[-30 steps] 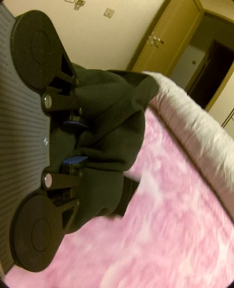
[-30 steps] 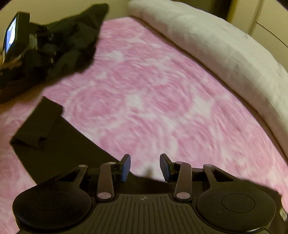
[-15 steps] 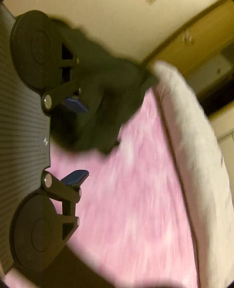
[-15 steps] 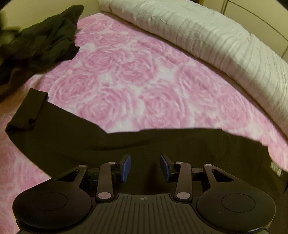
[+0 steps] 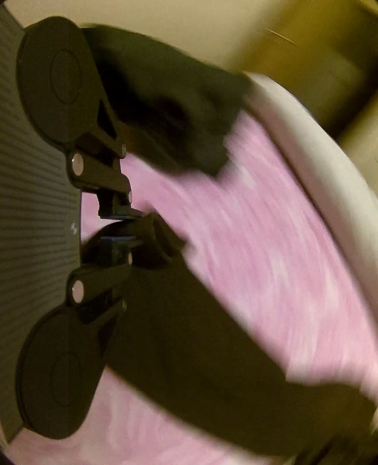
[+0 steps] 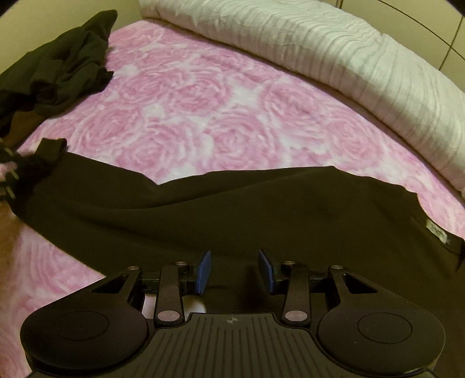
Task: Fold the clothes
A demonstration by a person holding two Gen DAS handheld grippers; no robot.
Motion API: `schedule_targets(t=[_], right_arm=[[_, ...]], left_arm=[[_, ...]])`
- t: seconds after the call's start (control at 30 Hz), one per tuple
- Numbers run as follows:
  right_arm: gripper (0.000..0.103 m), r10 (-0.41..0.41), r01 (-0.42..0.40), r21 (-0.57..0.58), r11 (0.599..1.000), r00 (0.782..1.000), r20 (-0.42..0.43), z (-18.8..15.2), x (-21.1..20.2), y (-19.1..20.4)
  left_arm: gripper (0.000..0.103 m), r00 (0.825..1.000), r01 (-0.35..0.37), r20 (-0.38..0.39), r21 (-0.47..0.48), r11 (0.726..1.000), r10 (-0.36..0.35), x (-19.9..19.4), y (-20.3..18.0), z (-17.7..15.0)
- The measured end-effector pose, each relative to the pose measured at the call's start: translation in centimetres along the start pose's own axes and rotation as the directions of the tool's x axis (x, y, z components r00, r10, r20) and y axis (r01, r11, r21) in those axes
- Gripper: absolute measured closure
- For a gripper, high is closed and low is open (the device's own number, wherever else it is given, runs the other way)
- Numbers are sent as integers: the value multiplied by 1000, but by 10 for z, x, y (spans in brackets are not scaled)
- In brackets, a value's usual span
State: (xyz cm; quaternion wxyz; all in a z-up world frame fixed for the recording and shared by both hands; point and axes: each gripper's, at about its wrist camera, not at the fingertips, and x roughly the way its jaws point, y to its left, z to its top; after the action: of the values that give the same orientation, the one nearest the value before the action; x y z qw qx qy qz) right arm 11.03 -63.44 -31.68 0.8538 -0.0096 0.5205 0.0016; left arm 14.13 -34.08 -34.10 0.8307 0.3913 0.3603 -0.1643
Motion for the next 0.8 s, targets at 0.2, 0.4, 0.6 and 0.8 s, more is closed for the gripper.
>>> schedule_targets(t=[0.2,0.4,0.6,0.8], right_arm=[[63,15,-15,-27,1000,1000,-2,5,2,6],[63,56,-55,-255,965,998,-3,33,18,24],[63,39,-59,-427,902,998,-55,55,49,35],[63,22,-43,-310,950,997,-71,47,57,46]], left_arm=[[84,986,-50,-163,-183,982,20,0,51,-42],[62,977,22,-182,-442,897,-114,8,72,-59],[57,963,81,-170,-556,827,-209,33,80,-58],[56,967,96,-158,-492,865,-197,48,76,-58]])
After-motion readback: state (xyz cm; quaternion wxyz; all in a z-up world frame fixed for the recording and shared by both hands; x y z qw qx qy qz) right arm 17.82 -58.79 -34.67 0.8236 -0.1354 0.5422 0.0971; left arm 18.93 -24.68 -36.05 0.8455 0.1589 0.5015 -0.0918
